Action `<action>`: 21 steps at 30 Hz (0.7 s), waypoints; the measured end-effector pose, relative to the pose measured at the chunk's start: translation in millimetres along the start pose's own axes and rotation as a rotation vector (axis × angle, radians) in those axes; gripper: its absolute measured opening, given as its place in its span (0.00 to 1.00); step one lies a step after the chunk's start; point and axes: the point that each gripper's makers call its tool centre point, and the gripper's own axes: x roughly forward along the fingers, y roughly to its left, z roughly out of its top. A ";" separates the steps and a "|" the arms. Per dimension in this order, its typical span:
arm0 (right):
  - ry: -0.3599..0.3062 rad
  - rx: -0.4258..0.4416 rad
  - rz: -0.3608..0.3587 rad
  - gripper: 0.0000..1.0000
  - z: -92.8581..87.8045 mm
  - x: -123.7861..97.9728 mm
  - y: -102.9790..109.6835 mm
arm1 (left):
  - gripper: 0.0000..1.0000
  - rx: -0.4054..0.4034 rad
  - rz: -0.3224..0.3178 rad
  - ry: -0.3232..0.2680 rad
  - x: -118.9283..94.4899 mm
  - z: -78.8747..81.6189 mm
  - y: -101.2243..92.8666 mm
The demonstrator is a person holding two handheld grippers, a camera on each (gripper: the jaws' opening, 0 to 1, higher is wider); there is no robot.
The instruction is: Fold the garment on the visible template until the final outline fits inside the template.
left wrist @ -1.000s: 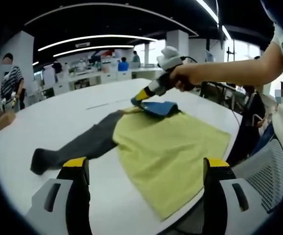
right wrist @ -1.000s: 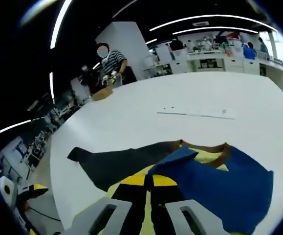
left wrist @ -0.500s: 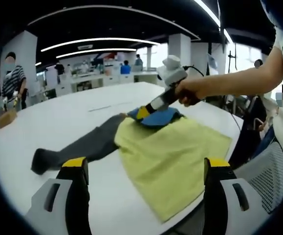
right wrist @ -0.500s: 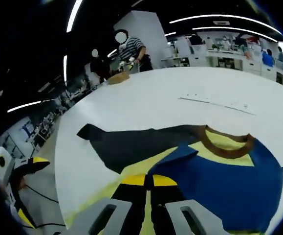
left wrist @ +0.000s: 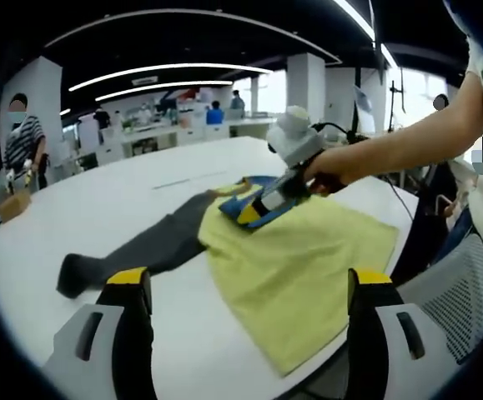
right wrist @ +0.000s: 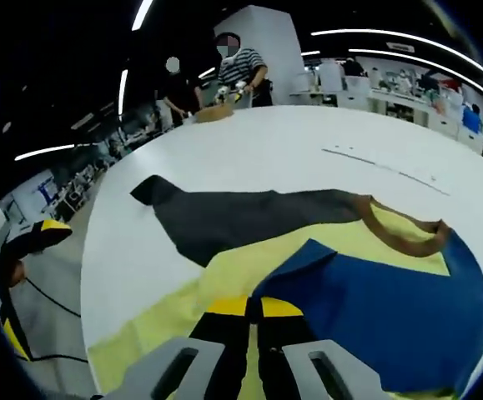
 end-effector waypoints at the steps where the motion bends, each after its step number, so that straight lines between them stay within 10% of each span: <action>1: -0.011 0.009 -0.005 0.00 1.7 0.2 -1.6 | 0.94 0.001 0.000 0.000 0.4 0.1 0.2; 21: -0.112 -0.080 0.006 0.63 15.1 -40.0 -25.5 | 0.88 -0.013 -0.030 -0.020 37.0 29.5 19.7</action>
